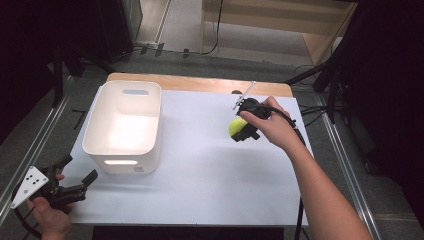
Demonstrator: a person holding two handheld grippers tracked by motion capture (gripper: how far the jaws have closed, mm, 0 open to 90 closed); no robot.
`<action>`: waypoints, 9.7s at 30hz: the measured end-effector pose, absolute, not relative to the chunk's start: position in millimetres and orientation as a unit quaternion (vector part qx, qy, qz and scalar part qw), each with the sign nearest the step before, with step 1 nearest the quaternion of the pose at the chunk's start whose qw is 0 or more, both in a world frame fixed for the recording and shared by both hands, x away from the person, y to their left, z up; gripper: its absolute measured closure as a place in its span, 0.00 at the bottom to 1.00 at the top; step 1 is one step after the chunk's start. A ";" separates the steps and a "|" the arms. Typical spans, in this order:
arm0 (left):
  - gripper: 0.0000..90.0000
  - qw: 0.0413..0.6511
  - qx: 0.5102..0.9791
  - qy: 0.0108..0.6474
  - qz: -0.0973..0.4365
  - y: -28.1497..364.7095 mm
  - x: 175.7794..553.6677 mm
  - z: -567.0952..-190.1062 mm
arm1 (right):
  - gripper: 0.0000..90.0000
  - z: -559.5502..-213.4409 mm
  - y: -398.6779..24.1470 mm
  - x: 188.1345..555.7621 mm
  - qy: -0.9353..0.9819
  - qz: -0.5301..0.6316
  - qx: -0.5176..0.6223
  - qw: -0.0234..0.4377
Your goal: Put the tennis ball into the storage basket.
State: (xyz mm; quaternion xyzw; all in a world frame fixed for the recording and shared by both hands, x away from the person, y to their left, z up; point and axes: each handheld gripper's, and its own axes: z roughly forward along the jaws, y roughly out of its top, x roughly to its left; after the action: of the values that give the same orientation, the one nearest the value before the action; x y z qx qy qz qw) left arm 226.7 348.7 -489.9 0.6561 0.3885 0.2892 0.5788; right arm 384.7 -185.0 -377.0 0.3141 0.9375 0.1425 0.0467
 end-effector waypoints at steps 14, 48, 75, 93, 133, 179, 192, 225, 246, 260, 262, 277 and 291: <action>0.00 0.581 0.655 0.387 0.288 348.9 226.8 -490.0 | 0.26 -368.3 -164.0 388.9 0.944 0.143 0.295 0.046; 0.00 0.584 0.655 0.385 0.285 348.7 227.0 -490.1 | 0.26 -346.4 -107.0 397.2 0.953 0.157 0.257 0.038; 0.00 0.586 0.656 0.383 0.281 348.2 227.3 -490.1 | 0.26 -331.0 -62.3 401.9 0.961 0.162 0.221 0.038; 0.00 0.586 0.655 0.385 0.280 348.2 228.0 -490.1 | 0.26 -325.0 -33.9 402.3 0.964 0.167 0.204 0.035; 0.00 0.588 0.655 0.386 0.277 348.3 228.2 -490.0 | 0.26 -308.1 18.1 397.5 0.970 0.174 0.165 0.038; 0.00 0.590 0.654 0.384 0.276 349.4 228.4 -490.0 | 0.26 -317.2 65.5 389.9 0.977 0.164 0.133 0.031; 0.00 0.591 0.654 0.384 0.276 349.5 228.5 -490.1 | 0.26 -327.7 74.6 389.2 0.979 0.156 0.126 0.027; 0.00 0.591 0.653 0.384 0.276 349.7 228.6 -490.1 | 0.25 -355.5 83.9 386.0 0.984 0.138 0.112 0.029; 0.00 0.592 0.652 0.384 0.276 349.3 228.9 -490.3 | 0.01 -345.8 73.8 380.0 0.979 0.169 0.102 0.056; 0.00 0.588 0.656 0.385 0.277 348.3 228.9 -490.2 | 0.01 -335.7 39.2 377.5 0.971 0.196 0.117 0.070; 0.00 0.586 0.658 0.382 0.279 348.4 229.1 -490.1 | 0.01 -336.3 33.3 377.4 0.970 0.199 0.120 0.070; 0.00 0.583 0.660 0.384 0.280 347.6 229.0 -490.1 | 0.01 -339.7 -23.7 370.7 0.959 0.221 0.158 0.081; 0.00 0.580 0.659 0.386 0.283 346.4 229.0 -490.2 | 0.02 -349.2 -81.0 356.1 0.946 0.244 0.194 0.090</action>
State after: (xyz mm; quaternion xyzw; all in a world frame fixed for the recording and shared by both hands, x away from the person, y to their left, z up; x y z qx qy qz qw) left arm 229.0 346.4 -490.2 0.6595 0.3864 0.2827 0.5796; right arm 356.1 -81.0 -349.2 0.1944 0.9458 0.2443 0.0896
